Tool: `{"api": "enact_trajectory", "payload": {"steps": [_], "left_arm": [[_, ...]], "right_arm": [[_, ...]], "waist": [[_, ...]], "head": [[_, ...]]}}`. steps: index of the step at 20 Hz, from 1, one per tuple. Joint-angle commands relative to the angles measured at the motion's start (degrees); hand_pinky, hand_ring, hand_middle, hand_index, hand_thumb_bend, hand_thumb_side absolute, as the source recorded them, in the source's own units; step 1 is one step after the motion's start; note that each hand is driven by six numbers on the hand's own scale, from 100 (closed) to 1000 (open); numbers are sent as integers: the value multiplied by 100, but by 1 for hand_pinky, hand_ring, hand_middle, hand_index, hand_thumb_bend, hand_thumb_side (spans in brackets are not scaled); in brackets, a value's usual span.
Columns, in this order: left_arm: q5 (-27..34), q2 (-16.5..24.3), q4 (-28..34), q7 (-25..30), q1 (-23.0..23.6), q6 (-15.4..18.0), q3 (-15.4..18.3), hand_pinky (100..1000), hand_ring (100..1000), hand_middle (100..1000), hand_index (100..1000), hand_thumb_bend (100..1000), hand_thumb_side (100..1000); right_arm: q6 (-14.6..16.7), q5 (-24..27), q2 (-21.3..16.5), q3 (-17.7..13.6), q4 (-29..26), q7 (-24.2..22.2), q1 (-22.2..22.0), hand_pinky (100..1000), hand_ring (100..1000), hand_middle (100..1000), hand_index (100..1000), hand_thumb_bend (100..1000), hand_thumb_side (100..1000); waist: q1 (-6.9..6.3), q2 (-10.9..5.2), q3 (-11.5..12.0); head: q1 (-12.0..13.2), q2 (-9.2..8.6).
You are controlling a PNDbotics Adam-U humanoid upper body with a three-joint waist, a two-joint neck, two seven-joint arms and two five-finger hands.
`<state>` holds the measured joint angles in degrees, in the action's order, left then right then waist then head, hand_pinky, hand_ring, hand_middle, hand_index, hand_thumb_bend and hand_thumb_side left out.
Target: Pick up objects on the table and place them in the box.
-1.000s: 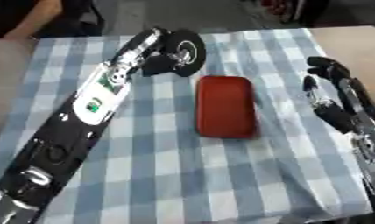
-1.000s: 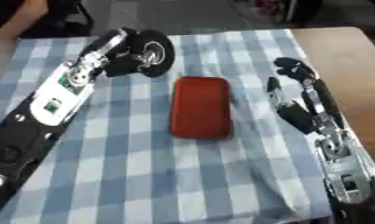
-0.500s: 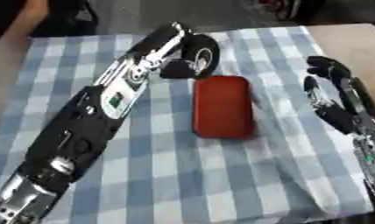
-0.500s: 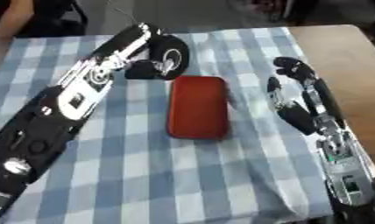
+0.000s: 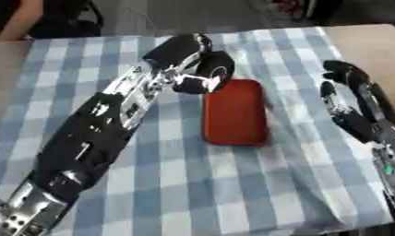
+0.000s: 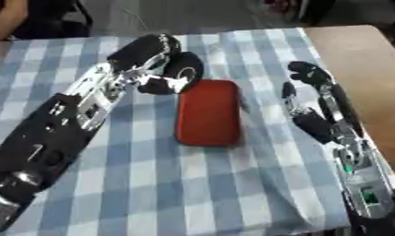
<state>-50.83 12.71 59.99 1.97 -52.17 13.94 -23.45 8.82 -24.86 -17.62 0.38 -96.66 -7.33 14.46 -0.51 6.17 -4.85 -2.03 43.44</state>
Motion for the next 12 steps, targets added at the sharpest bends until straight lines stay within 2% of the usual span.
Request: {"api": "enact_trajectory", "payload": {"steps": [1,12], "left_arm": [[-193,-11,46,-36,-168,114,-21,623,553,501,289,100,413],[-353,-207,-161,-116,-170,249,8,627,555,506,289,100,413]], "right_arm": [[1,26,-42,-27,-73,-6,66,900,826,883,885,137,696],[14,55,-22,-13,-75,-17,88,900,826,883,885,125,698]], "waist": [[20,-70,-7],[45,-42,-40]], "head": [[24,-88],[43,-112]]}}
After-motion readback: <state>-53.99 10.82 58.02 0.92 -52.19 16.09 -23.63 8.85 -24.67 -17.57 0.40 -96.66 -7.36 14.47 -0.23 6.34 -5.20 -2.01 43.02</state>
